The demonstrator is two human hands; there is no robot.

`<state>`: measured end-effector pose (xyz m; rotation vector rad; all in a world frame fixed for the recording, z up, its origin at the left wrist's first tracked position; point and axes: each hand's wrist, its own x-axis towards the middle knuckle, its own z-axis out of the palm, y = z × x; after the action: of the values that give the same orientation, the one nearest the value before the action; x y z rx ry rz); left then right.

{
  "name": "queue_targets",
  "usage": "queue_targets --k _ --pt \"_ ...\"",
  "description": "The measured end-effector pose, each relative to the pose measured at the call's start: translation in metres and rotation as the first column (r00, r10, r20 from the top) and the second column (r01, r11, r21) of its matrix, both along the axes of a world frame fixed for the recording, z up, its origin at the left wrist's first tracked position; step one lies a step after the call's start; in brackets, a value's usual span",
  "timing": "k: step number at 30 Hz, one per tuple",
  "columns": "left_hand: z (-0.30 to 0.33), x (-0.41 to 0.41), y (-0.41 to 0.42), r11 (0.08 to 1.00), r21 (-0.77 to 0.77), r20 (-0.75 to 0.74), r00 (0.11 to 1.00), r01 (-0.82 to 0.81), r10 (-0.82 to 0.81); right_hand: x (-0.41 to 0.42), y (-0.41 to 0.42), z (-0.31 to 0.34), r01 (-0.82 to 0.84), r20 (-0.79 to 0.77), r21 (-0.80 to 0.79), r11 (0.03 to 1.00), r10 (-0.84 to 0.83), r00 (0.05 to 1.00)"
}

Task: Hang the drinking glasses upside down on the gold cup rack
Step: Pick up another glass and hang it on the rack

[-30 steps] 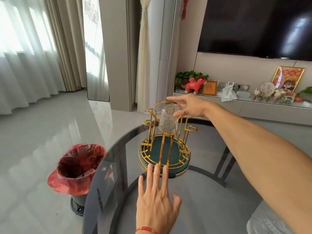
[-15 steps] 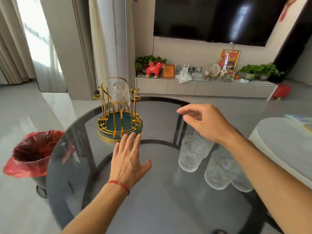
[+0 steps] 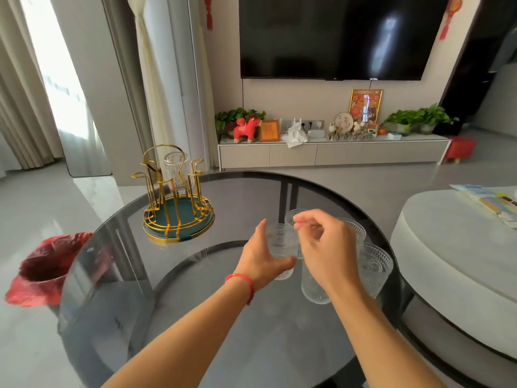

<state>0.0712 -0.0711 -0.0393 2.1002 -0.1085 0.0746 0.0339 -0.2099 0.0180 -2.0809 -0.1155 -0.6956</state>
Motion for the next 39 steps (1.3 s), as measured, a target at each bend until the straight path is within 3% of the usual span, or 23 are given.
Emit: queue_targets --k 3,6,11,16,19,22,25,28,30,33,39 --pt "0.004 0.004 0.002 0.996 0.05 0.029 0.997 -0.07 0.069 -0.003 0.003 0.004 0.01 -0.003 0.046 0.999 -0.01 1.0" --pt "0.012 -0.001 0.021 0.993 -0.006 0.03 0.992 -0.122 0.122 -0.011 0.014 0.004 -0.066 -0.056 0.037 0.997 0.068 0.996" --pt "0.023 -0.023 0.075 0.931 -0.268 0.033 0.964 -0.247 0.265 -0.018 0.033 -0.009 -0.227 -0.173 0.057 0.972 0.233 0.957" --pt "0.029 -0.033 0.097 0.78 -0.553 -0.123 0.954 -0.294 0.273 -0.006 0.06 -0.032 -0.291 -0.406 0.026 0.956 0.276 0.871" --pt "0.028 -0.03 0.098 0.717 -0.645 -0.174 0.964 -0.264 0.199 0.004 0.074 -0.038 -0.31 -0.486 0.331 0.891 0.442 0.754" --pt "0.027 -0.023 0.101 0.682 -0.698 -0.171 0.976 -0.216 0.134 0.017 0.085 -0.041 -0.279 -0.386 0.594 0.754 0.572 0.724" --pt "0.024 -0.011 0.115 0.85 -0.493 -0.077 0.982 -0.187 0.171 0.032 0.09 -0.041 -0.257 -0.249 0.751 0.609 0.621 0.743" --pt "0.011 0.001 0.137 0.94 -0.211 0.122 0.947 -0.268 0.297 0.049 0.089 -0.036 -0.234 -0.21 0.756 0.612 0.565 0.798" --pt "-0.006 0.008 0.151 0.916 0.047 0.241 0.894 -0.399 0.377 0.062 0.087 -0.032 -0.22 -0.234 0.72 0.658 0.529 0.816" --pt "-0.034 0.014 0.161 0.769 0.43 0.297 0.879 -0.473 0.374 0.083 0.093 -0.017 -0.202 -0.241 0.661 0.723 0.46 0.855" --pt "-0.053 0.027 0.171 0.701 0.584 0.234 0.912 -0.408 0.336 0.157 0.131 0.05 -0.165 -0.165 0.613 0.772 0.33 0.93"
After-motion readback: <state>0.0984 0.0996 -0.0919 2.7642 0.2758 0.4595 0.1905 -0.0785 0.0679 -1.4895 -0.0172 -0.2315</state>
